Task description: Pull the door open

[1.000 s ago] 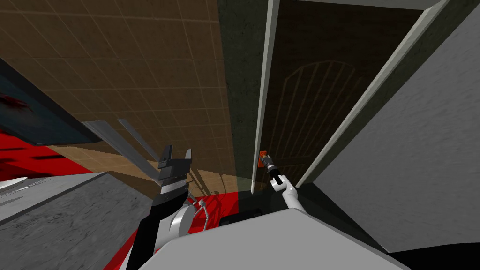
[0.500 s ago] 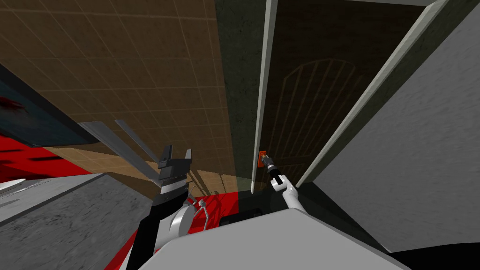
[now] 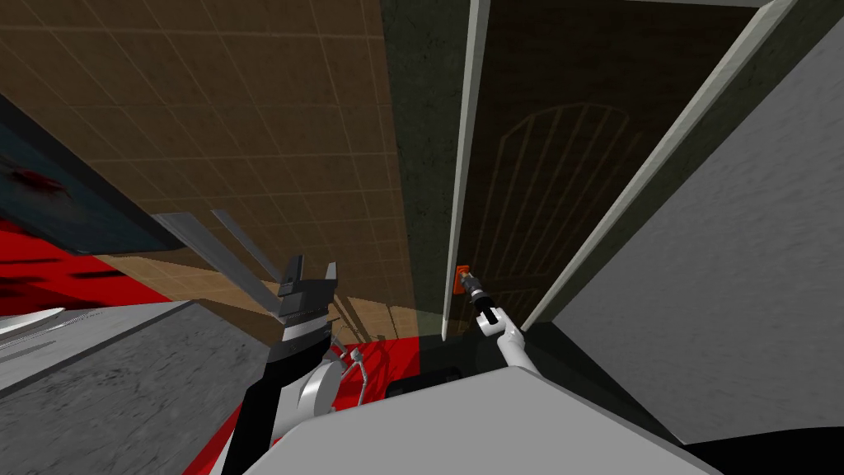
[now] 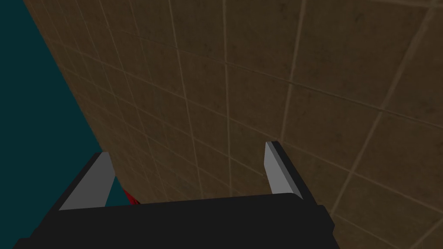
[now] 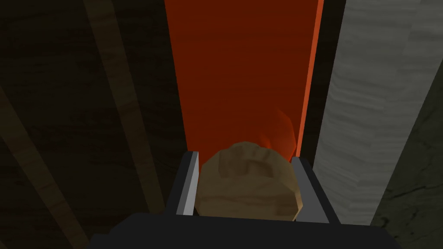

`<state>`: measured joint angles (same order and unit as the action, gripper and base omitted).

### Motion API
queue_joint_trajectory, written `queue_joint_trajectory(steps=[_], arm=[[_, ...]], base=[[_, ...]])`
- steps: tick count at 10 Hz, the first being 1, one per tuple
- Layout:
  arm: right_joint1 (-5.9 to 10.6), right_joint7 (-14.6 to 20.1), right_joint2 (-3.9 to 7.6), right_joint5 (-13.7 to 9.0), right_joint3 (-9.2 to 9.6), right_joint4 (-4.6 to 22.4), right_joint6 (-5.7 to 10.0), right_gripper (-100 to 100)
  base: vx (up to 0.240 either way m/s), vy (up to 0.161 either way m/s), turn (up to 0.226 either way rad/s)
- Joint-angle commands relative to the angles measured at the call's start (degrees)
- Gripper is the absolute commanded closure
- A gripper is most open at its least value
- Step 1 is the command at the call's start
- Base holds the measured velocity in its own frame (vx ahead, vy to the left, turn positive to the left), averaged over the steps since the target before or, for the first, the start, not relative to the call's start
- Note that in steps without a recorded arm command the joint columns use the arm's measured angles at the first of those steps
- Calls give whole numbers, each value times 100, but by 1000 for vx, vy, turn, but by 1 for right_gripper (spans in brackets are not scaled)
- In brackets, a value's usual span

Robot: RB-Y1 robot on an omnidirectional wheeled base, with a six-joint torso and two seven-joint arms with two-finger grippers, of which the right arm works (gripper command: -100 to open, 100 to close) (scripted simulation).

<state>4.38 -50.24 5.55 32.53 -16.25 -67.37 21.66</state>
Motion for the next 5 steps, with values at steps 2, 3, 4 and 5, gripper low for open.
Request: queue_joint_trajectory(steps=[2, 3, 4, 5], arm=[[10, 430, -3, -143, 9, 26, 4, 100], [14, 588, 2, -201, 5, 35, 3, 100], [20, 747, 9, -279, 1, 47, 1, 100], [20, 816, 9, -279, 1, 47, 1, 100]], base=[[-31, -12, 57], [-39, -15, 58], [-48, -15, 73], [-35, -10, 38]])
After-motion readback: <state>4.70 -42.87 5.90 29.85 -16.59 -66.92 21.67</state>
